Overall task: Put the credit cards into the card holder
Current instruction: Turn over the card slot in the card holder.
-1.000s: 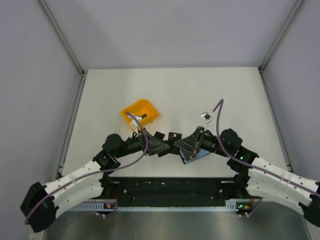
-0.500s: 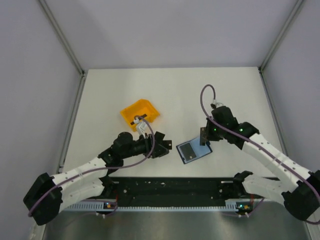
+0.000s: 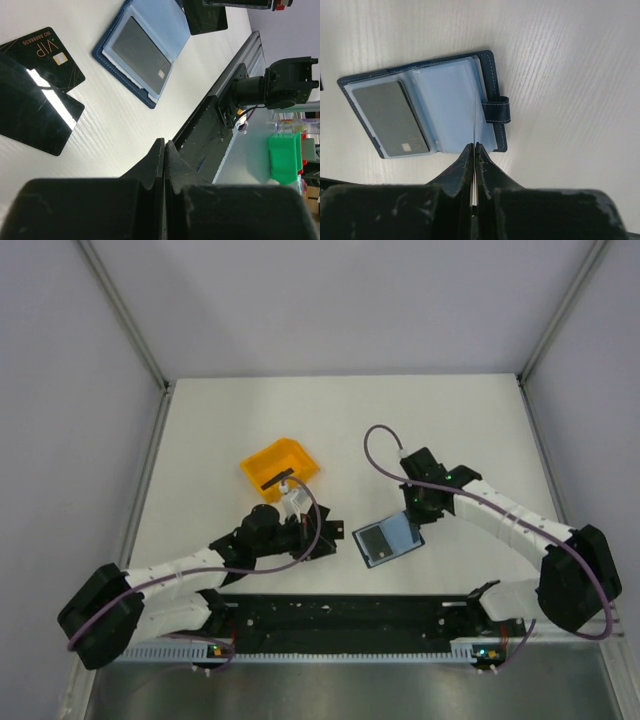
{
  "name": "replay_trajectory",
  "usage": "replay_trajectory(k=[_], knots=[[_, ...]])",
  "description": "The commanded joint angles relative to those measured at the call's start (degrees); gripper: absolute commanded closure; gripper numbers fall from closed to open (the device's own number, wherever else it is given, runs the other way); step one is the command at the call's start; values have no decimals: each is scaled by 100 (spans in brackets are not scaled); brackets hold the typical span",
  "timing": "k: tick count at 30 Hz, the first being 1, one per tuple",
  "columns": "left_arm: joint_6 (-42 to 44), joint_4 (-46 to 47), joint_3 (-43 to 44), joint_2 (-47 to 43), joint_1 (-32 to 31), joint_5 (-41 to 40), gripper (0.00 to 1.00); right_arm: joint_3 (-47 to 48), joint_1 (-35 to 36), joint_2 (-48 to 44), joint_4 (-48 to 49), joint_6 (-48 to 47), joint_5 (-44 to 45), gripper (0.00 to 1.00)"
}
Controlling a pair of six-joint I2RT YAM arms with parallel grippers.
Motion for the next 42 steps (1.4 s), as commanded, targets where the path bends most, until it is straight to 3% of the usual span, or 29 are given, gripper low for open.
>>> replay_trajectory(k=[1, 19, 42], knots=[[93, 367, 186, 175, -58, -24, 100, 338, -72, 282, -51, -306, 335, 100], [41, 464, 125, 272, -128, -42, 100, 479, -81, 607, -218, -605, 687, 100], [-38, 569, -7, 325, -163, -51, 100, 330, -89, 317, 247, -535, -824, 100]])
